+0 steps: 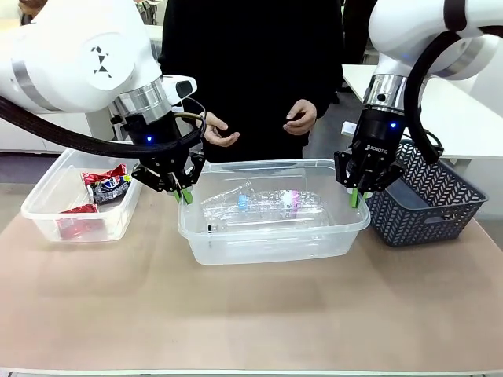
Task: Sort the waste into each basket.
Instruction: Offer the picked Organizing box to the human.
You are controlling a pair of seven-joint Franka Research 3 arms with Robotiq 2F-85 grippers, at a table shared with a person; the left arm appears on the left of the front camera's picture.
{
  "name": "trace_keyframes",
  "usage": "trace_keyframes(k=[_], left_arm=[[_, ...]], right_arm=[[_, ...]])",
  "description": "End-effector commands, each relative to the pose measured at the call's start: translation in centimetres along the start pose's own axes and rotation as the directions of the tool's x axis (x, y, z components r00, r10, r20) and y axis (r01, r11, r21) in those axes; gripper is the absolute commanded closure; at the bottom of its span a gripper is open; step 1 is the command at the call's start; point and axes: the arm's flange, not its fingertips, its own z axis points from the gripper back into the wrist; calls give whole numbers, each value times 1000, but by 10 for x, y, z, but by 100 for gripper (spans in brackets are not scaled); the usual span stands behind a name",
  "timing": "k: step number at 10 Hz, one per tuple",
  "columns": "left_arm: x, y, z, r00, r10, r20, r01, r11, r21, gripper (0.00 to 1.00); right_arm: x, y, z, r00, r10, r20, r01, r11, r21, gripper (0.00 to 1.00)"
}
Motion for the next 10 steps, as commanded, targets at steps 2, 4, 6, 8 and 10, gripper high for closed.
trace_keyframes(k=[2,4,6,8,10], left_arm=[[-2,5,3,1000,20,4,-20,1000,8,100],[-2,5,3,1000,20,4,-20,1000,8,100],[-2,5,3,1000,20,4,-20,1000,8,100],[57,1,2,998,-52,24,53,998,-39,89],[120,-4,1,998,-45,54,46,999,-17,89]], right_arm=[[1,-2,4,1000,2,-1,-2,1000,-7,100],[1,-2,4,1000,2,-1,-2,1000,-7,100],[1,-2,4,1000,2,-1,-2,1000,-7,100],[28,11,15,997,63,-37,-61,997,51,91],[72,22,40,999,43,-21,-42,997,64,91]])
